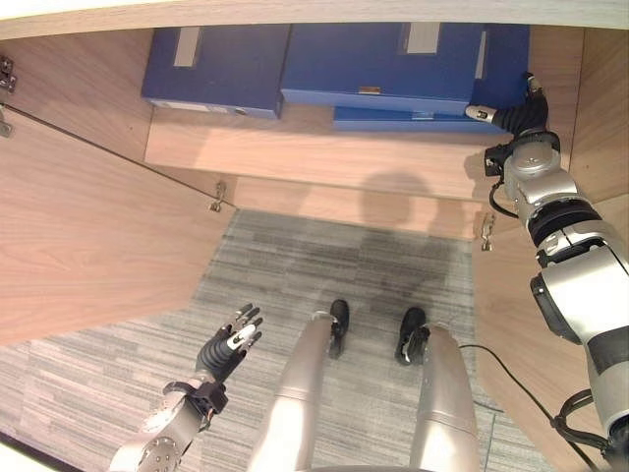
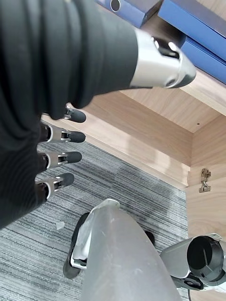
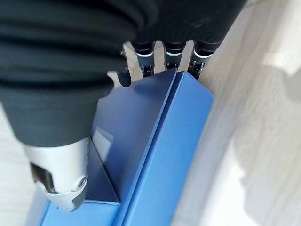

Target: Put the empty folder in the office cabinet

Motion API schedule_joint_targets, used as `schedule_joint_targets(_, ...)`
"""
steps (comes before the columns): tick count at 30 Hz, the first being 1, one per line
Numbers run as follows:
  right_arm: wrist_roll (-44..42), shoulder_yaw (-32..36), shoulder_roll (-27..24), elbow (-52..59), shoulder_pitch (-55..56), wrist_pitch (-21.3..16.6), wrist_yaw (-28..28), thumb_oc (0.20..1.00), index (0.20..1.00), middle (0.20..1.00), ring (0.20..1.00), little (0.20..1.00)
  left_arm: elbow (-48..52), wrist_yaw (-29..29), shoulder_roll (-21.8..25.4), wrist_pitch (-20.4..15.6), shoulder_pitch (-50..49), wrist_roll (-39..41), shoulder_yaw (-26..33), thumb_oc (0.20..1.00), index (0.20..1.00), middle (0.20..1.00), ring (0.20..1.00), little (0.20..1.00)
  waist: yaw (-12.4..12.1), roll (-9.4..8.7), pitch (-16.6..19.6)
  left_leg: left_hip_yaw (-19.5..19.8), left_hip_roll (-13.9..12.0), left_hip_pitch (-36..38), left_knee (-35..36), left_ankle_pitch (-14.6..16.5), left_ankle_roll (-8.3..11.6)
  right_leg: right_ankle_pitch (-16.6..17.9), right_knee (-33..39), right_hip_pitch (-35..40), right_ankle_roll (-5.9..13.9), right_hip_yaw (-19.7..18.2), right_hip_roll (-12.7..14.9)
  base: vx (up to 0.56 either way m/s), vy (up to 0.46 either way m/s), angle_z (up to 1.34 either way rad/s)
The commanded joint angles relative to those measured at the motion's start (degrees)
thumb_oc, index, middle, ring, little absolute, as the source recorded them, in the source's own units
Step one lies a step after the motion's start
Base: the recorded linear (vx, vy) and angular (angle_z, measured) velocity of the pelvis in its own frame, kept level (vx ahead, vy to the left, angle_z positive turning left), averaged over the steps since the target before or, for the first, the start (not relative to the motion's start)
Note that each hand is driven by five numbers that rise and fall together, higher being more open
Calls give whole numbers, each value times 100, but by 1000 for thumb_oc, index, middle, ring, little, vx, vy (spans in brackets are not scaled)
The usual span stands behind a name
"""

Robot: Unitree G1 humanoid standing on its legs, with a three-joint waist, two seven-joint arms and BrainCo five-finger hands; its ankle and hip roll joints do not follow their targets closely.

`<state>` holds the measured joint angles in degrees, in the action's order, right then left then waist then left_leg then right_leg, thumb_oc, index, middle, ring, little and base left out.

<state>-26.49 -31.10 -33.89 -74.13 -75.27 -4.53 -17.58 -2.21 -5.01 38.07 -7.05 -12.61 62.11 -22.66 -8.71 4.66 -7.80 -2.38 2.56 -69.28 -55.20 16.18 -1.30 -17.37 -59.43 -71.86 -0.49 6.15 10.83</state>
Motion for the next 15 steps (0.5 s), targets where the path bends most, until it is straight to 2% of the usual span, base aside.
schedule_joint_targets(1, -570, 84, 412, 568, 19, -314, 335, 1000, 1000, 1000, 1000, 1000, 218, 4, 77, -184, 246, 62, 50, 1000, 1000, 1000, 1000, 1000, -173, -104, -251, -6, 54, -180, 544, -156, -276, 31, 417, 247, 80, 87, -36, 0, 0, 0)
schedule_joint_targets(15, -1389, 302, 869, 884, -60, -629, 457, 1000, 1000, 1000, 1000, 1000, 207, 18, 90, -191, 400, 69, -71, 1000, 1000, 1000, 1000, 1000, -250, -63, -292, -23, 38, -172, 557, -158, -273, 40, 436, 257, 94, 92, -17, 1, 0, -1)
